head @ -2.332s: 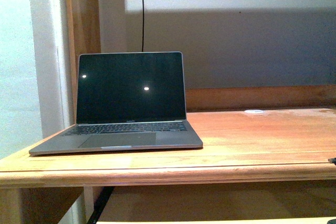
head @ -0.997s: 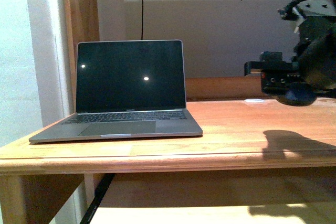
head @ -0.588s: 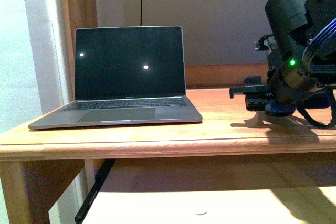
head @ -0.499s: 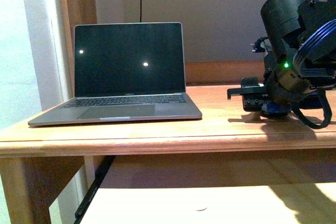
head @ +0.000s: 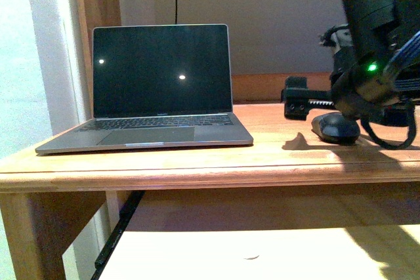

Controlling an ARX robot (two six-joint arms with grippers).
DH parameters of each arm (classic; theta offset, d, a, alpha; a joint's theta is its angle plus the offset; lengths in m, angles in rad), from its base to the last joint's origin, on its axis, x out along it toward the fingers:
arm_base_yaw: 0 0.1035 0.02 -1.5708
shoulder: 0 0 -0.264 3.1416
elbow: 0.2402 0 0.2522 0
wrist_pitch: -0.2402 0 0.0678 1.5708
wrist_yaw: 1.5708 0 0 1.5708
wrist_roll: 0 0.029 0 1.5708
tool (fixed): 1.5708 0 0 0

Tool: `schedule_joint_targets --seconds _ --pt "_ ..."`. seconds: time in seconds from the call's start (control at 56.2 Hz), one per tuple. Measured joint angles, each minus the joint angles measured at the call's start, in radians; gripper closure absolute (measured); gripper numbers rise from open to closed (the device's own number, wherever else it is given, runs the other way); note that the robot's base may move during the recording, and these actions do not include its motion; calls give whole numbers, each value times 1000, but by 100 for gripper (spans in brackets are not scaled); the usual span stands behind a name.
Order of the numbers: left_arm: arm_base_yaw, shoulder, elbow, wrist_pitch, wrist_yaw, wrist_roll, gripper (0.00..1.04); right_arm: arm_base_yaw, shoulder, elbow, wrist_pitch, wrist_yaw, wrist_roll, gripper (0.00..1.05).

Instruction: Place mouse

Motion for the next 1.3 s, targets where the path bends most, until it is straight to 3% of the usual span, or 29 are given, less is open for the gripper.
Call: schedule_joint_targets --seconds 0.142,0.338,0.516,0.623,0.837,0.872,0.89,0.961,0.997,1.015,1.068,1.175,1.3 --pt "0 0 0 0 0 0 8 -64 -127 -111 87 -127 41 7" --pt "0 0 0 0 0 0 8 -222 -388 -397 246 -409 68 7" --pt "0 0 0 0 0 0 8 -410 -628 -722 357 -809 44 7" --pt "0 0 0 0 0 0 8 -610 -782 -914 424 -1151 21 7" --pt "0 0 0 0 0 0 8 -953 -850 -1078 526 -1647 4 7" --pt "0 0 0 0 0 0 8 -1019 -848 -1071 417 -1744 -79 7" --pt "0 0 0 0 0 0 8 -1019 -848 -1071 417 -1744 -79 7" --pt "0 0 0 0 2 0 8 -1089 -763 -956 89 -1820 -292 7" --pt "0 0 0 0 -1 0 8 -1098 -743 -933 37 -1820 -332 7" --pt "0 0 0 0 -1 0 8 -1116 -701 -881 -71 -1828 -483 7" --pt "0 0 0 0 0 0 8 -1130 -649 -835 -182 -1825 -594 7" --pt "0 0 0 0 2 0 8 -1167 -443 -666 -658 -1789 -1015 7" --pt "0 0 0 0 2 0 8 -1195 -324 -589 -952 -1739 -1297 7"
